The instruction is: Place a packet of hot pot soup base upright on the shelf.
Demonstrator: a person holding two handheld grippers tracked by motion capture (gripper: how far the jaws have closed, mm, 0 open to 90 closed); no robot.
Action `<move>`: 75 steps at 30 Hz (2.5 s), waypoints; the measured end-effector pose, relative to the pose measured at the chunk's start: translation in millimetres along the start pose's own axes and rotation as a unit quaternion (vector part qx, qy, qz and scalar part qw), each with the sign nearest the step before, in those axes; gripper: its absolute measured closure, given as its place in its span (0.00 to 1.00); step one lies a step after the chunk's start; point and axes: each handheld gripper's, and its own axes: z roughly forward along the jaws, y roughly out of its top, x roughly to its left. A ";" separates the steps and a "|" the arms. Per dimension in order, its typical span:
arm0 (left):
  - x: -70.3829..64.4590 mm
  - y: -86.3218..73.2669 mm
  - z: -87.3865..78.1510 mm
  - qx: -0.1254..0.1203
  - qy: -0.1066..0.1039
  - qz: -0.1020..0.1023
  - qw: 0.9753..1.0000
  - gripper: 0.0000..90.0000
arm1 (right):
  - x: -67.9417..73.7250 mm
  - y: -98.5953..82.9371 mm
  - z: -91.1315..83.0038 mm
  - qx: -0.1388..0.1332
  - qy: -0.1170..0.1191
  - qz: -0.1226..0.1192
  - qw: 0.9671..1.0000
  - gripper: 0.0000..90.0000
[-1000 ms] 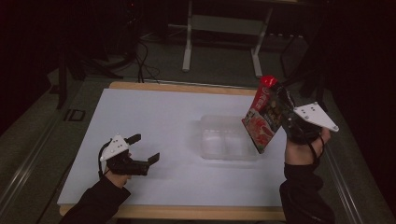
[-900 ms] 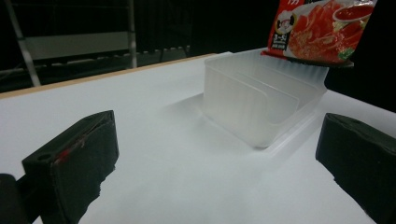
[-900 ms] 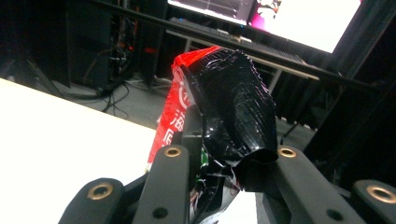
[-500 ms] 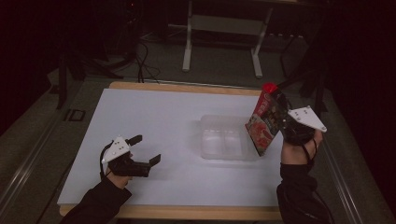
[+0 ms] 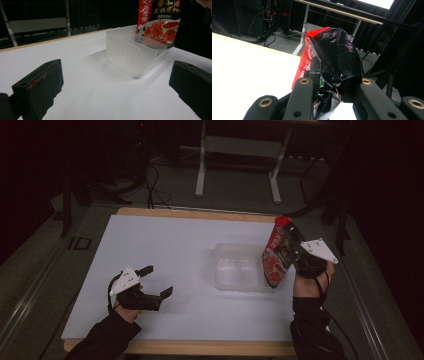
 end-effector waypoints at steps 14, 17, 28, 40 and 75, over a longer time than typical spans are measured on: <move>-1.8 -0.1 0.3 0.001 -0.008 0.002 1.000 0.00 | 7.6 -28.7 -10.1 0.003 0.017 0.020 1.000 0.82; -1.7 -0.2 0.8 0.000 -0.009 0.001 1.000 0.00 | 7.0 -30.8 -12.5 0.002 0.023 0.028 0.999 0.81; 0.3 -0.6 0.0 0.001 -0.010 -0.001 1.000 0.00 | -4.7 -14.3 -14.4 -0.002 0.068 0.064 0.996 0.58; -1.1 -1.0 0.9 0.002 -0.016 0.000 1.000 0.00 | -9.7 21.8 -36.6 -0.031 0.119 0.064 0.990 0.26; -3.9 -1.8 -2.6 0.004 -0.023 0.015 1.000 0.00 | 58.9 -27.8 -61.0 -0.024 0.299 -0.007 0.954 0.16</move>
